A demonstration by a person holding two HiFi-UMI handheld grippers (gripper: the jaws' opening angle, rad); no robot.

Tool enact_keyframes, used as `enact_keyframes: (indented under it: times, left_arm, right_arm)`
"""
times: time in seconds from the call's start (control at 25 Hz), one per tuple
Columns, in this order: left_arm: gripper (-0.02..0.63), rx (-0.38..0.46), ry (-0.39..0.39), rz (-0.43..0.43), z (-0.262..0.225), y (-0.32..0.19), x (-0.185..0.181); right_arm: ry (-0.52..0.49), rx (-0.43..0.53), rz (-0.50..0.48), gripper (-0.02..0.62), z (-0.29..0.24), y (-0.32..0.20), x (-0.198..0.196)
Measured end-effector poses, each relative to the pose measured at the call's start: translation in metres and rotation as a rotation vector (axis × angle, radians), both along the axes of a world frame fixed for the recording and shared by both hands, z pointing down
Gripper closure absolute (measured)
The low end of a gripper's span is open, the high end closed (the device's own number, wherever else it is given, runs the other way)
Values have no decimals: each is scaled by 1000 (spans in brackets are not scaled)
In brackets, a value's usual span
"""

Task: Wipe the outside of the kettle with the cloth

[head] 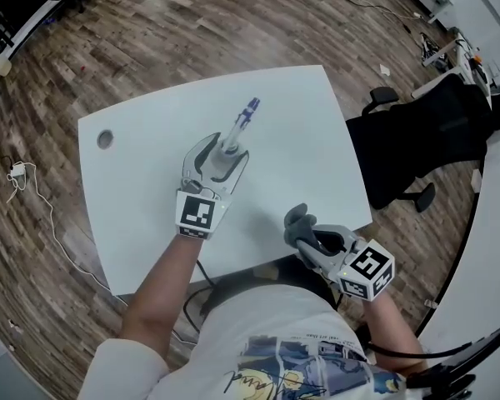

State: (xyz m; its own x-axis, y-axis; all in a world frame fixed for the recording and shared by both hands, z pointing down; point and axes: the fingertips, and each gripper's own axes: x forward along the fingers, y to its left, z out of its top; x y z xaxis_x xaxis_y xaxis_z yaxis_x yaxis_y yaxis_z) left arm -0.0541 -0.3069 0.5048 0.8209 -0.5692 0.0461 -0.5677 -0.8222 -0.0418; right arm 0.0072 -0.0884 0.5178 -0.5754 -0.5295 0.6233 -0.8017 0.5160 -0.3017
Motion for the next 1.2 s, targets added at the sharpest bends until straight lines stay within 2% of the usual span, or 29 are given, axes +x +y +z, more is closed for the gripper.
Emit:
enact_keyframes:
  times: [0.24, 0.44, 0.68, 0.88, 0.92, 1.08, 1.2]
  left_arm:
    - [305, -6, -31, -53, 10, 7, -20]
    - [308, -14, -45, -125, -1, 34, -55]
    - [378, -46, -29, -185, -31, 104, -70]
    - [582, -98, 26, -188, -69, 183, -55]
    - [604, -108, 30, -179, -73, 201, -49]
    - [604, -178, 22, -165, -75, 276, -38]
    - [606, -240, 2, -167, -69, 335, -36]
  right_arm:
    - [12, 14, -37, 517, 0, 6, -2]
    - [7, 87, -86, 517, -9, 8, -5]
    - [-3, 179, -132, 517, -27, 41, 7]
    - [-18, 253, -142, 517, -39, 78, 28]
    - [-22, 270, -146, 517, -41, 86, 31]
    - [10, 325, -186, 517, -44, 128, 41]
    - [-3, 341, -214, 517, -41, 161, 44]
